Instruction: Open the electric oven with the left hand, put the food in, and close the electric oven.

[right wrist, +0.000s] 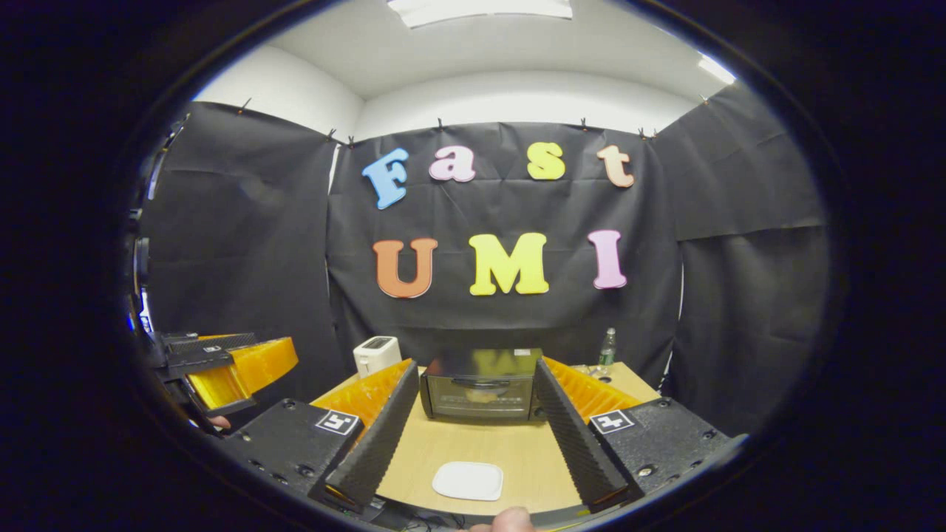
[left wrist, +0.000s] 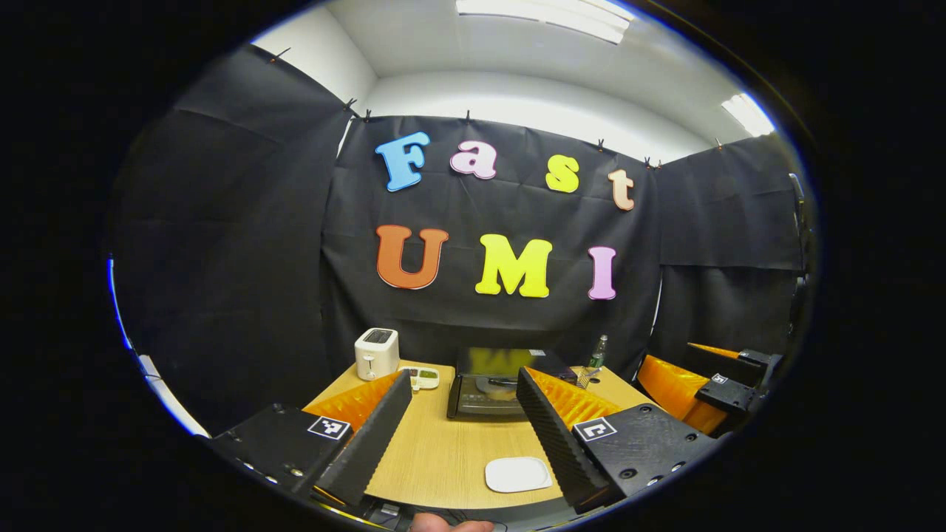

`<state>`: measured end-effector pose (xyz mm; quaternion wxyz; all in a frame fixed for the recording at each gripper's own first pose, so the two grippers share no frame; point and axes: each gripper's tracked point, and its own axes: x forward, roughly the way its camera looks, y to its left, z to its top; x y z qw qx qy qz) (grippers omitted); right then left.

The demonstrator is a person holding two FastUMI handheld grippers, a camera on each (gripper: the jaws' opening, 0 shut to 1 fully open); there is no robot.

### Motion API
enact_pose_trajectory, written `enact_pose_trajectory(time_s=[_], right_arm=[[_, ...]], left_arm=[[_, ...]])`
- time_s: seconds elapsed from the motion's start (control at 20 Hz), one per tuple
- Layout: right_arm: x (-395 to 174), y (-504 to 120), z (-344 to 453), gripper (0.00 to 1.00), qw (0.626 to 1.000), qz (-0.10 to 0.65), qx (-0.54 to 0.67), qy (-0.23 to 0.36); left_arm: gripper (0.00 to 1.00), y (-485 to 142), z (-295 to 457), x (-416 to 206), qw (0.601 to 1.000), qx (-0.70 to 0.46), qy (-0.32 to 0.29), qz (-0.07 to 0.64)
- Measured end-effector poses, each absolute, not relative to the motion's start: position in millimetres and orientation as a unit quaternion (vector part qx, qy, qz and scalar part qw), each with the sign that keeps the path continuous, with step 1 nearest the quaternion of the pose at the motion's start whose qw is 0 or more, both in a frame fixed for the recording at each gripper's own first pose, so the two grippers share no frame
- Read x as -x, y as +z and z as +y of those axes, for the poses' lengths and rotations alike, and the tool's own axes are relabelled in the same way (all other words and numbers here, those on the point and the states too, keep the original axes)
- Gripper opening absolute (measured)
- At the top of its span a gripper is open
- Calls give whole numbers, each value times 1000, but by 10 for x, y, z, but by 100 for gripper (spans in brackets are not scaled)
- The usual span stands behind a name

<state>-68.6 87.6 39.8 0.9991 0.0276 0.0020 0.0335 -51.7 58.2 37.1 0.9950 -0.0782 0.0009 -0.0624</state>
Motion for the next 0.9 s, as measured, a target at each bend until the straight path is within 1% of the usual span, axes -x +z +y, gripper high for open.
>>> enact_pose_trajectory(time_s=[0.25,0.4,0.55,0.9], right_arm=[[807,364,755,99,999,4,-36,40],[854,300,705,99,998,5,-45,39],[907,248,687,99,998,10,-48,41],[941,321,669,99,998,9,-56,14]], left_arm=[[94,373,547,699,996,78,-49,13],[94,425,532,826,996,77,-44,9],[94,338,549,888,997,70,-35,17],[94,364,596,904,997,62,-45,17]])
